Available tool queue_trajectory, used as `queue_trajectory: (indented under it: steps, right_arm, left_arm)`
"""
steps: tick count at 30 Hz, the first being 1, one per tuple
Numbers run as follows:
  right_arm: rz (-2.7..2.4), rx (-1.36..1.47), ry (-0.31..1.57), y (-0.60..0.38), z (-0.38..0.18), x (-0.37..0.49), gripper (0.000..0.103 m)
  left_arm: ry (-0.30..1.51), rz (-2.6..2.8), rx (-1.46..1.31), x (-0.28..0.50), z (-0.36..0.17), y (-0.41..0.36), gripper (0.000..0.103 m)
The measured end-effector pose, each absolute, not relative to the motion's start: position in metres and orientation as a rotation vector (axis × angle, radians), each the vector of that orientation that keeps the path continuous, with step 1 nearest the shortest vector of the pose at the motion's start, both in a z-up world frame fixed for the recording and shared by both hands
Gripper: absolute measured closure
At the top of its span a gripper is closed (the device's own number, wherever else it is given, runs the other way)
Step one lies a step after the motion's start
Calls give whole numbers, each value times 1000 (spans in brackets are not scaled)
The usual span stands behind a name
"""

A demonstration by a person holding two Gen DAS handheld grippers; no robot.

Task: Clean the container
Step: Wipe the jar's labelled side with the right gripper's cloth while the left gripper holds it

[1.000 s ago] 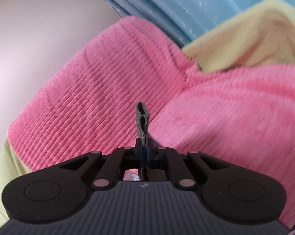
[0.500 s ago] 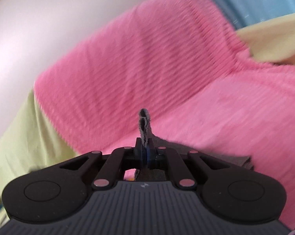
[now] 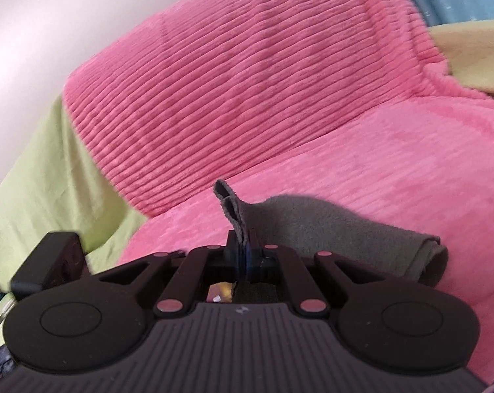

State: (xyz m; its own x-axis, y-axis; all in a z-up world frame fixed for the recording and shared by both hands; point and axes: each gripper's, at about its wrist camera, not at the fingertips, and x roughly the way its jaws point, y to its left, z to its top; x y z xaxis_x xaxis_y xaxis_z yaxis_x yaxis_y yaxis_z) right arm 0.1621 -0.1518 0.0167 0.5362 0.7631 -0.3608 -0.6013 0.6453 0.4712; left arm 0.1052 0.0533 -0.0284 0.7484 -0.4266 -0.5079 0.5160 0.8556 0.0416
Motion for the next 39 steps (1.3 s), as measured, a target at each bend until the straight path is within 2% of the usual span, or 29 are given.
queue_trajectory:
  steps: [6, 12, 18, 25, 30, 36, 39]
  right_arm:
    - [896, 233, 586, -144, 21, 152, 101]
    - [779, 320, 585, -167, 20, 171, 101]
    - [881, 401, 637, -167, 16, 167, 100]
    - [821, 397, 579, -172, 13, 173, 101]
    - [818, 487, 606, -179, 6, 180, 100]
    - [858, 365, 557, -167, 9, 168, 101]
    - [809, 391, 553, -170, 9, 170, 101]
  left_arm:
    - [497, -515, 221, 105, -30, 50, 19]
    - [486, -508, 275, 102, -32, 44, 19]
    - [490, -500, 301, 99, -33, 40, 19]
    - [485, -497, 316, 97, -34, 38, 19]
    - [488, -502, 305, 97, -34, 42, 19]
    - [491, -506, 297, 96, -34, 46, 19]
    - [494, -504, 295, 103, -32, 45, 19]
